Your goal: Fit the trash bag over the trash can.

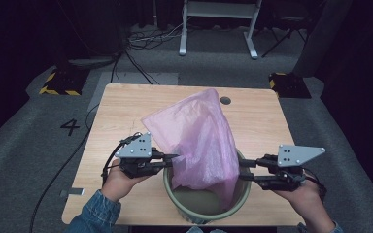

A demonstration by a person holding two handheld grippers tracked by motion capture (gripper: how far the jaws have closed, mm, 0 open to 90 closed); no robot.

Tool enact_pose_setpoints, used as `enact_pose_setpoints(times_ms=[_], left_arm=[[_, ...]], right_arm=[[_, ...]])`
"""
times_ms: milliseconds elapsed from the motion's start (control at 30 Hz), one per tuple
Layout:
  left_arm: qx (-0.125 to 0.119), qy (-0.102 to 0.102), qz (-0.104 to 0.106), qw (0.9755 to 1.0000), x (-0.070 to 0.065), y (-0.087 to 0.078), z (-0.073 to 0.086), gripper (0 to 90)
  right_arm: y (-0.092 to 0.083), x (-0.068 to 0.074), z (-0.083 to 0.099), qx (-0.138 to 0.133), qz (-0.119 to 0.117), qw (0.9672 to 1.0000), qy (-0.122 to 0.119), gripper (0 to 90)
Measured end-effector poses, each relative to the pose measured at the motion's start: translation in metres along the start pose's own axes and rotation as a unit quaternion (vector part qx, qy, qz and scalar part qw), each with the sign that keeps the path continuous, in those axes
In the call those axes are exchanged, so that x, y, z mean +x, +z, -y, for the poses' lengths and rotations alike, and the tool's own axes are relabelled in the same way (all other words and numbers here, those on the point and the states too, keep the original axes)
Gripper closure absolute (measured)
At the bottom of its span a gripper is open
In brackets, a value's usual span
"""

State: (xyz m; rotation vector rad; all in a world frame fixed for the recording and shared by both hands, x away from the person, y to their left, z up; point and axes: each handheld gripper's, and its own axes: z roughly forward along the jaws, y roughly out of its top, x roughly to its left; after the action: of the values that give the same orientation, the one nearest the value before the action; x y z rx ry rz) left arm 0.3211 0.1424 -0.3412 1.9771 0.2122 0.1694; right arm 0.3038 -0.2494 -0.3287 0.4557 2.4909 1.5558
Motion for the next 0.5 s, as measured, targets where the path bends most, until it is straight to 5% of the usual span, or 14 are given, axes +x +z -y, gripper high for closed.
enact_pose_setpoints(times_ms=[233,500], left_arm=[[0.016,0.015,0.005,0.9997,-0.002,0.007,-0.004,84.9],[0.018,0.024,0.013,0.9995,-0.002,0.011,-0.01,85.6]], right_arm=[[-0.017,-0.018,-0.017,-0.038,0.055,0.9975,0.025,48.1],[0.003,-0.024,-0.044,-0.065,0.051,0.9961,0.032,37.5]])
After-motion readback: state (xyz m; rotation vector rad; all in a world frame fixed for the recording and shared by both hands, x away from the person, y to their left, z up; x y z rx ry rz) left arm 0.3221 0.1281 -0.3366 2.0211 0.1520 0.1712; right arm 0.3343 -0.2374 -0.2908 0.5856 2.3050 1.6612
